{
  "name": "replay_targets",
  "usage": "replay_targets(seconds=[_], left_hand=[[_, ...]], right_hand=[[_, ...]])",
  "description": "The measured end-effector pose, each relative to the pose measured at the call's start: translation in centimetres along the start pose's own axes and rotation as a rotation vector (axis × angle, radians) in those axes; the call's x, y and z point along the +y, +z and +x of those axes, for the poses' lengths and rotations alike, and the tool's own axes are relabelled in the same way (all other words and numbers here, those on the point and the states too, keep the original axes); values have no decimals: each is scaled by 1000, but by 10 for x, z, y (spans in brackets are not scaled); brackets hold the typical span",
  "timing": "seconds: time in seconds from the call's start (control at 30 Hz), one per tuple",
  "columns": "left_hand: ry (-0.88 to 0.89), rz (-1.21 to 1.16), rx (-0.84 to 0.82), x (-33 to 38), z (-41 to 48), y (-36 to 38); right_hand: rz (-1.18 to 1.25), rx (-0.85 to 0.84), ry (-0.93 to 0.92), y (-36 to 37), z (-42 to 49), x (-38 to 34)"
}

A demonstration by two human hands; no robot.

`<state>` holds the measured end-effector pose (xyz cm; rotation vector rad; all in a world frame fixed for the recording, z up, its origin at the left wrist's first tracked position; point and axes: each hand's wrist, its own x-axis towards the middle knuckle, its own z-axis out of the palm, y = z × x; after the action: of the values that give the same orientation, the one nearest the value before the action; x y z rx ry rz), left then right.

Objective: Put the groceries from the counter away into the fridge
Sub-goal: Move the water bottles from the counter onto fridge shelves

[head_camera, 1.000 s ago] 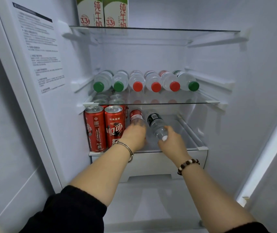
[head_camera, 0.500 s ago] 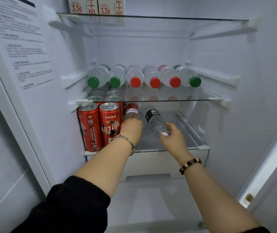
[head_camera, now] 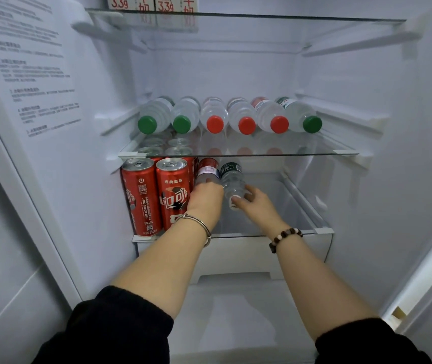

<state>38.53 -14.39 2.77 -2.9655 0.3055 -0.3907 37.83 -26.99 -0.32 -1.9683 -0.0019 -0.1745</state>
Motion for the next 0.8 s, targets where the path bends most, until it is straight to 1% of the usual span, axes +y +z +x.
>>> replay_targets(seconds=[0.1, 0.27, 0.5, 0.67, 0.8], left_hand=[[-4, -30, -8, 0, 0, 0], [-16, -89, -22, 2, 0, 6], [-20, -116, 34, 5, -5, 10], [-46, -133, 34, 6, -3, 18], [-59, -149, 60, 7, -6, 20]], right_hand=[[6, -16, -9, -1, 5, 2], [124, -76, -48, -2, 7, 4], [123, -20, -59, 2, 11, 14], [146, -14, -65, 3, 10, 13], [49, -4, -94, 3, 7, 10]])
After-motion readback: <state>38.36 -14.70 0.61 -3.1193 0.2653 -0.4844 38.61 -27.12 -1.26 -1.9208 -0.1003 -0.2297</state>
